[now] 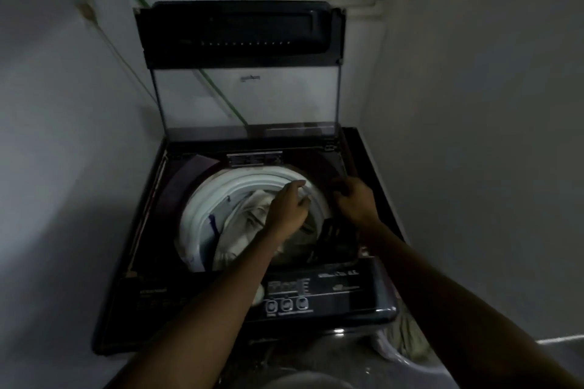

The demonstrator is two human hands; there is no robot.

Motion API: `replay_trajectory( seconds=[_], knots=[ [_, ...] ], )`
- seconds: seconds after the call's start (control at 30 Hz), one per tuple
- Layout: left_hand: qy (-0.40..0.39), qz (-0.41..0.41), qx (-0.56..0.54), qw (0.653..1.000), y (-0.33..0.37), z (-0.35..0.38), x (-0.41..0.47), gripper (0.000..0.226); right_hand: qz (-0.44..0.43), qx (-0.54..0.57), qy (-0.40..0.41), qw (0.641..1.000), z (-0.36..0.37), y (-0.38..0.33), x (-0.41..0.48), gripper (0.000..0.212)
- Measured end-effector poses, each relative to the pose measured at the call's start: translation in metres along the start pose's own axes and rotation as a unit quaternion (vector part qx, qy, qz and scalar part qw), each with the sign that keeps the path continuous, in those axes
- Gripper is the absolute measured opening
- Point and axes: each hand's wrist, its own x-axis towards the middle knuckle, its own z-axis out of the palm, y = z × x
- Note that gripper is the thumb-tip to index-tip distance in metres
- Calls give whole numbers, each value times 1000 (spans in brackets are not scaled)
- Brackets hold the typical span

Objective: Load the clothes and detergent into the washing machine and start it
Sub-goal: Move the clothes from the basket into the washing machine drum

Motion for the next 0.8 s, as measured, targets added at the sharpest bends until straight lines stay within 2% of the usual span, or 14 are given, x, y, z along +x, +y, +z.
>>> replay_trajectory(
  seconds=[0.1, 0.33, 0.53, 0.8],
  knots=[
    [52, -6, -50, 997, 40, 41, -10, 34, -32, 18, 23, 999, -41, 26, -15, 28],
    [57, 19, -52, 997, 117, 132, -47, 35, -37, -26, 29, 999, -129, 112, -45, 36],
    [33, 33, -23, 999, 159, 183, -73, 37, -31, -14, 27, 999, -182, 164, -70, 37],
    [-22, 21, -27, 999, 169, 243, -81, 36, 25, 10, 36, 999, -195, 224, -86, 37]
  ],
)
